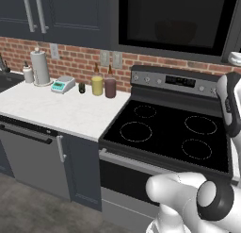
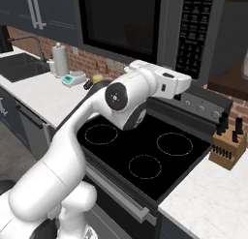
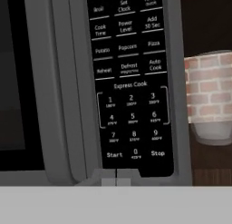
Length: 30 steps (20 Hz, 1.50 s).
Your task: Pick the cucumber from the sink and place it in the bowl. Then pick the bowl and place it in the microwave. Then close the microwave door and press the start button.
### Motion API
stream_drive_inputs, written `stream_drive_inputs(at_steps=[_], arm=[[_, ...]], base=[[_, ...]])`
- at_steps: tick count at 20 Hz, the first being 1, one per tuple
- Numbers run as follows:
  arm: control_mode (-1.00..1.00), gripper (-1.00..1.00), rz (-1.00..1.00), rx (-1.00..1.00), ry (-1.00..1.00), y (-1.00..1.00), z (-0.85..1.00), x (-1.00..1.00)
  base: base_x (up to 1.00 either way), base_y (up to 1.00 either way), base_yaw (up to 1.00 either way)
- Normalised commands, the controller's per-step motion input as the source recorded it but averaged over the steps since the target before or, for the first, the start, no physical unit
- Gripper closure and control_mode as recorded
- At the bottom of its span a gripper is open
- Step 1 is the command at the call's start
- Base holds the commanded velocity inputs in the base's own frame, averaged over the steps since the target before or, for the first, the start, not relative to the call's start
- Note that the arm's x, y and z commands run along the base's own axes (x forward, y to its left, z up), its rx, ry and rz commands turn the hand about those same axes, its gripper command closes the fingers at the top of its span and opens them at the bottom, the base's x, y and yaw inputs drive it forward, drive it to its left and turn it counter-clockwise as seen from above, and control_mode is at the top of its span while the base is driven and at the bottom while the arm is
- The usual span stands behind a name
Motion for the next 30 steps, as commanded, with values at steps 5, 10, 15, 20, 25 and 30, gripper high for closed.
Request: stream_drive_inputs(at_steps=[5,10,15,20,25,30], arm=[[-1.0,1.0,0.0,0.0,0.0,-0.01,-0.04,0.2],[-1.0,1.0,0.0,0.0,0.01,-0.01,-0.07,0.23],[-1.0,1.0,0.01,0.0,0.01,-0.09,-0.04,0.14],[-1.0,1.0,0.01,0.0,0.0,-0.14,0.0,0.06],[-1.0,1.0,0.01,0.0,0.0,-0.12,0.0,0.05],[-1.0,1.0,0.0,0.0,0.0,-0.11,0.0,0.07]], base=[[0.0,0.0,0.0],[0.0,0.0,0.0],[0.0,0.0,0.0],[0.0,0.0,0.0],[0.0,0.0,0.0],[0.0,0.0,0.0]])
